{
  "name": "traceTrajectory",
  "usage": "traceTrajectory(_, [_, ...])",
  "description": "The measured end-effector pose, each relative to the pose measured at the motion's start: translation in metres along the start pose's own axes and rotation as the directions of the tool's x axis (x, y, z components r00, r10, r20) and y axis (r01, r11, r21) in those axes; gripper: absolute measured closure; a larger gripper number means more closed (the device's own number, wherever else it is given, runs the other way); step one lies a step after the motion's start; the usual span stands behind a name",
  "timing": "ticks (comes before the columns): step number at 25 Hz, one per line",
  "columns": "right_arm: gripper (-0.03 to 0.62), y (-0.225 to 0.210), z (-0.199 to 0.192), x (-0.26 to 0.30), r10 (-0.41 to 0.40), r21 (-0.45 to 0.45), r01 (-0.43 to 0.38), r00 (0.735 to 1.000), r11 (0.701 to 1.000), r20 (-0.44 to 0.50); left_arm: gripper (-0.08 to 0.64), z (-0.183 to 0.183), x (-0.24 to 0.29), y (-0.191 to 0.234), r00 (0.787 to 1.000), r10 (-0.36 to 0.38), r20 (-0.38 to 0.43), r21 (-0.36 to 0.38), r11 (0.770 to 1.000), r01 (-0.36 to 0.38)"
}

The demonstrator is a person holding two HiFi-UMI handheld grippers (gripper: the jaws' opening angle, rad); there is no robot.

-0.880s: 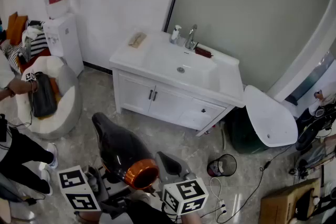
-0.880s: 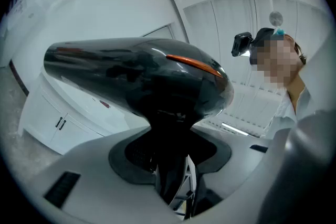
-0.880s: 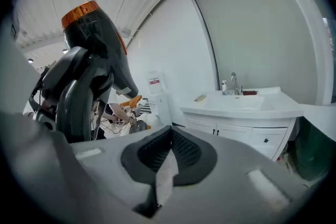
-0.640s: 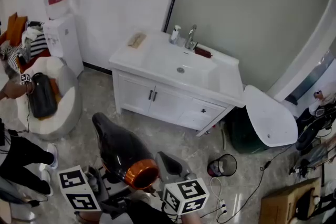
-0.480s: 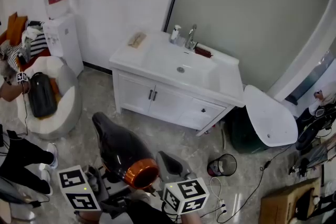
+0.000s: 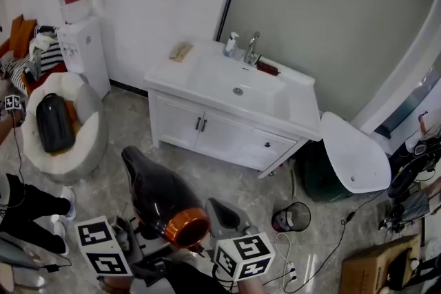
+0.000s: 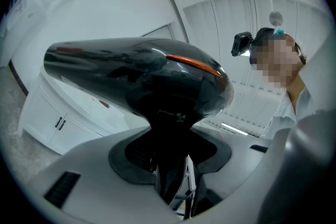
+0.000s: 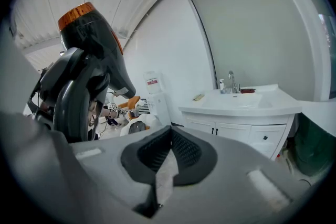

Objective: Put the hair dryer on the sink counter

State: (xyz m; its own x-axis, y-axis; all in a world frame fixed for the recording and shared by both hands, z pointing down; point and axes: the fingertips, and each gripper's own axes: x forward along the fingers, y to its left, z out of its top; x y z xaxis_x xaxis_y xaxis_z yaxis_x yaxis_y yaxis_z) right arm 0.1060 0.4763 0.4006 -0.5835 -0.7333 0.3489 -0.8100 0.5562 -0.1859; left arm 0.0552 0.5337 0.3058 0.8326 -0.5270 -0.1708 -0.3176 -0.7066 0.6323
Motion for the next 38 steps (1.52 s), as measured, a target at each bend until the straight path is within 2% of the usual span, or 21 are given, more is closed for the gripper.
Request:
traceTrajectory(14, [0.594,-0.011,0.004,-0.004,0.006,0.014,-0.006,1.0,1.0,0.011,0.383,0.0,0.008,0.0,1.0,0.021,0.012,0.009,1.0,-0.021])
traceTrajectory(24, [0.594,-0.029,0.002,-0.019,0.04,0.014,-0.04,0.999,0.999,0.016,0.383,-0.01,0.027,-0.009,0.998,0.046,0.032,0.03,0.998,-0.047])
traceTrajectory(30, [0.595,-0.049,0.0,-0.036,0.032,0.009,-0.032,0.999,0.999,0.021,0.383,-0.023,0.041,-0.009,0.996,0.071,0.046,-0.001,0.997,-0.071])
traceTrajectory(38, [0.594,-0.064,-0.007,-0.044,0.018,0.021,-0.018,1.0,1.0,0.017,0.383,-0.026,0.047,-0.013,0.996,0.061,0.06,0.009,0.998,-0.061])
